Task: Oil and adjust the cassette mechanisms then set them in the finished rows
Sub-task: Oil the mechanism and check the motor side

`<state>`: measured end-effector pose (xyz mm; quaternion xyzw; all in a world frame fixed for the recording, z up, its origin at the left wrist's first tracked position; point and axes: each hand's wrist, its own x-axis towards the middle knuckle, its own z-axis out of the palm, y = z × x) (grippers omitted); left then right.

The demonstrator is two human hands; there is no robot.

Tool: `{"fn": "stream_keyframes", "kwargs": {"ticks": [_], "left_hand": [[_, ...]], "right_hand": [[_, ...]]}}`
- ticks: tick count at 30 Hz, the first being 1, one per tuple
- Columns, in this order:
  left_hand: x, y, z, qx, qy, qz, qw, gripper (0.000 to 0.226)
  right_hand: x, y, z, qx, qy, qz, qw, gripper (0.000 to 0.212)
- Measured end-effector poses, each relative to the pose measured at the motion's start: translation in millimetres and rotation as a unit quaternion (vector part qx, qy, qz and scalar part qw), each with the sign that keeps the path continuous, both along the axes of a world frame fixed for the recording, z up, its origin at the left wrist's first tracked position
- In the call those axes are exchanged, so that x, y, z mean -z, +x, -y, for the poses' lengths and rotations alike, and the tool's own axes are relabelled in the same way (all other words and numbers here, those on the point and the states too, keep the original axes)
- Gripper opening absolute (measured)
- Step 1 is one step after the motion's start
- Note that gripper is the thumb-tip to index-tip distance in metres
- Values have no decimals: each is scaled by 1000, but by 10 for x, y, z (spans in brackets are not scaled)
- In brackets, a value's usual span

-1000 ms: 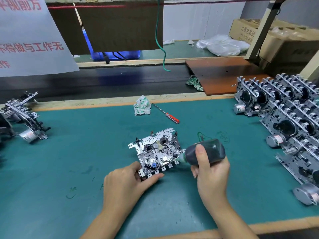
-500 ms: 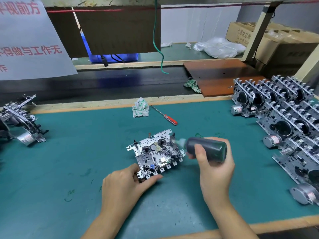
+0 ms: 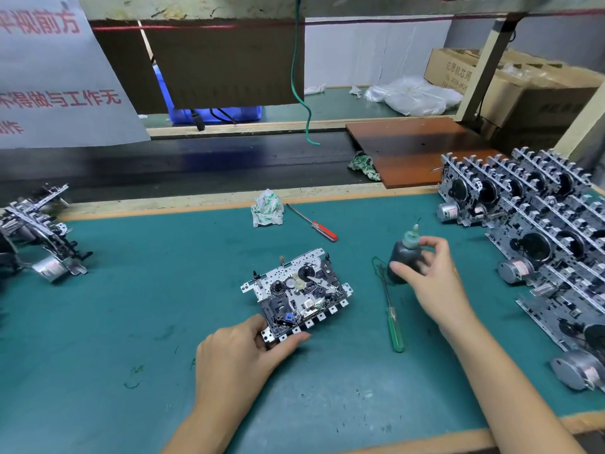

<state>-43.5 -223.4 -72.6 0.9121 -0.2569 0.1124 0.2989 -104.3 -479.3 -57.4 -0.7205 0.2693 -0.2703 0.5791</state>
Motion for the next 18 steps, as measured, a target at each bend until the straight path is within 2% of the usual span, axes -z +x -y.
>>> {"fn": "stream_keyframes", "kwargs": {"ticks": [2, 4, 5, 7, 9, 11, 13, 15, 17, 18], "left_hand": [[5, 2, 0, -4, 2, -4, 1000, 62], [3, 4, 1, -2, 5, -4, 1000, 61], [-1, 4, 1, 0, 4, -4, 1000, 61], [-11, 2, 2, 6, -1, -7, 1000, 60], [-10, 2, -1, 9, -1, -14, 1000, 60], [-12, 7, -8, 9, 3, -22, 1000, 61], [-17, 10, -20, 10, 3, -25, 1000, 60], [-25, 17, -31, 14, 0, -33, 999, 57], [-13, 33, -41, 20, -17, -55, 998, 55], [-10, 41, -48, 28, -39, -78, 996, 55]], "right_hand": [[11, -38, -39, 52, -35, -2, 998, 46], [-56, -111, -130, 144, -160, 61, 975, 45], [-94, -152, -187, 158, -224, 94, 957, 39], [-138, -209, -301, 89, -321, 96, 938, 29], [-125, -217, -393, -26, -412, 1, 911, 37], [-62, -181, -426, -130, -475, -105, 864, 48], [-8, -129, -434, -198, -488, -162, 834, 46], [12, -79, -421, -229, -487, -181, 823, 39], [-23, -77, -423, -242, -463, -177, 834, 41], [-66, -96, -428, -247, -425, -167, 855, 43]]}}
